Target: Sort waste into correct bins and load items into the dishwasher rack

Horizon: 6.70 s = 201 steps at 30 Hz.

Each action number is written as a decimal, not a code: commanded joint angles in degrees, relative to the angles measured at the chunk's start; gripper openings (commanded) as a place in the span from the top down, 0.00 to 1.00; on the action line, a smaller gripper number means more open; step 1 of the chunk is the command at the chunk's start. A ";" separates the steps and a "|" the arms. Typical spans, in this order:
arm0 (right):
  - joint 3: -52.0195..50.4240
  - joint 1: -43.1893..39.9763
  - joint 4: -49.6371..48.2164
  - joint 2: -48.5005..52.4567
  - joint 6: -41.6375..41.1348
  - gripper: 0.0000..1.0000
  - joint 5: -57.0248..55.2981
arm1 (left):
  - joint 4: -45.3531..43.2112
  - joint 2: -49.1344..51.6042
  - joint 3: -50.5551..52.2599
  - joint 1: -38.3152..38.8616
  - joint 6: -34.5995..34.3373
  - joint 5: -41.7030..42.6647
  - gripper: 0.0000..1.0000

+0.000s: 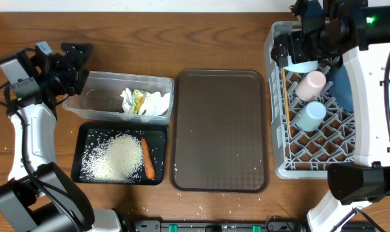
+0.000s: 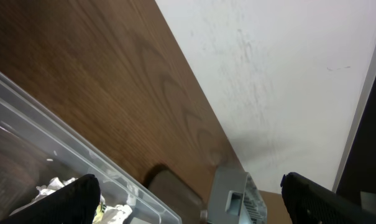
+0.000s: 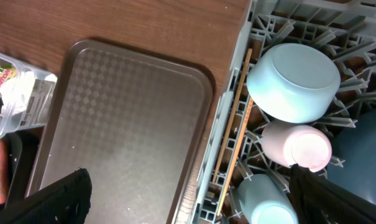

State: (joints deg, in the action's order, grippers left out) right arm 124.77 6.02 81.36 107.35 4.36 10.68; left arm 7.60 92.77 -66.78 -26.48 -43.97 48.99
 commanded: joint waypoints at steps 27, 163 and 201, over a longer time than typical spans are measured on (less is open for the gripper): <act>-11.45 13.40 -13.35 -40.92 0.79 0.01 -2.73 | 0.02 -1.27 0.07 -0.13 -0.50 0.48 0.05; -124.48 -8.41 -77.66 -107.03 -7.96 0.01 -4.87 | 0.02 -26.71 1.64 19.67 1.01 -8.52 0.05; -124.48 -8.41 -77.66 -107.03 -7.96 0.01 -4.87 | -17.31 -83.89 61.66 28.06 12.79 -43.69 0.05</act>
State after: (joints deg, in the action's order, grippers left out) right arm 0.40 -1.45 3.51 0.69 -3.46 6.33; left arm -7.09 10.63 -7.16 1.32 -34.63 7.79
